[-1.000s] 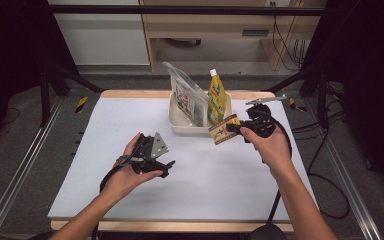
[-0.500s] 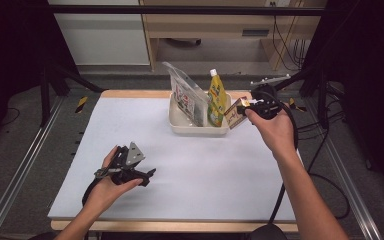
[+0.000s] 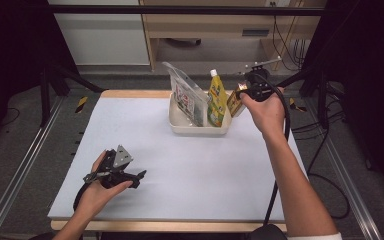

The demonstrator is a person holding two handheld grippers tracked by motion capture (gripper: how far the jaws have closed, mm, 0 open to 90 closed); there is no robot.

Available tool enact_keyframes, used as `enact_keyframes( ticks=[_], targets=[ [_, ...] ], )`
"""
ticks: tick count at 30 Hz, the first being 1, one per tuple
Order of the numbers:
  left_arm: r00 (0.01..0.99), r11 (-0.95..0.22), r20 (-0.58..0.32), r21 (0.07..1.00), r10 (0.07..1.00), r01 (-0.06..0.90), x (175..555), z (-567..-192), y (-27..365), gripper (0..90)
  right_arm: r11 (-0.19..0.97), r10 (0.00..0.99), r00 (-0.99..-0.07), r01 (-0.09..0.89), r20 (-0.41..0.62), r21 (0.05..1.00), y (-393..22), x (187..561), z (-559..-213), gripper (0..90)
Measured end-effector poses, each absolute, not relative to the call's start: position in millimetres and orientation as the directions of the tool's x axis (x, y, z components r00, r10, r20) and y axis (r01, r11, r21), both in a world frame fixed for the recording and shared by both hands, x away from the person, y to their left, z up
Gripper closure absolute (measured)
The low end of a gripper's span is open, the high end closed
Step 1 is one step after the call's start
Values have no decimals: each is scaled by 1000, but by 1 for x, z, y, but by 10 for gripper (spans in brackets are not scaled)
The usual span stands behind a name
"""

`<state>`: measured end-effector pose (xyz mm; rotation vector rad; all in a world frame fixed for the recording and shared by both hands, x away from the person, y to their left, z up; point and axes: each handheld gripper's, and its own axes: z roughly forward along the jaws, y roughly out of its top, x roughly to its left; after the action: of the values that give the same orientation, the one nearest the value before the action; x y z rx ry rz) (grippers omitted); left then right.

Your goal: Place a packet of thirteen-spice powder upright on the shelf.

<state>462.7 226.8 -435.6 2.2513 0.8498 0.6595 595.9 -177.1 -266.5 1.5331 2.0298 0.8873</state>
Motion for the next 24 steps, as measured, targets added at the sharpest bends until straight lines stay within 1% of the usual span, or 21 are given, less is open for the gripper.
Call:
enact_keyframes(
  ticks=[5, 11, 16, 17, 24],
  targets=[
    [675, -604, 227, 690, 703, 398, 463, -439, 225, 78, 164, 968, -250, 688, 19, 707, -166, 617, -269, 681],
    [677, -599, 210, 687, 705, 410, 464, -444, 225, 79, 116, 976, -211, 711, 53, 693, -157, 638, -281, 681],
    [679, -599, 208, 687, 705, 412, 464, -446, 223, 79, 82, 979, -186, 722, 79, 687, -156, 649, -292, 681],
    [687, -611, 209, 675, 696, 413, 464, -446, 223, 79, 75, 980, -181, 729, 86, 681, -156, 651, -294, 681],
    [688, -603, 197, 679, 698, 418, 464, -449, 221, 80, 47, 984, -150, 749, 99, 661, -159, 659, -308, 681]
  ],
)
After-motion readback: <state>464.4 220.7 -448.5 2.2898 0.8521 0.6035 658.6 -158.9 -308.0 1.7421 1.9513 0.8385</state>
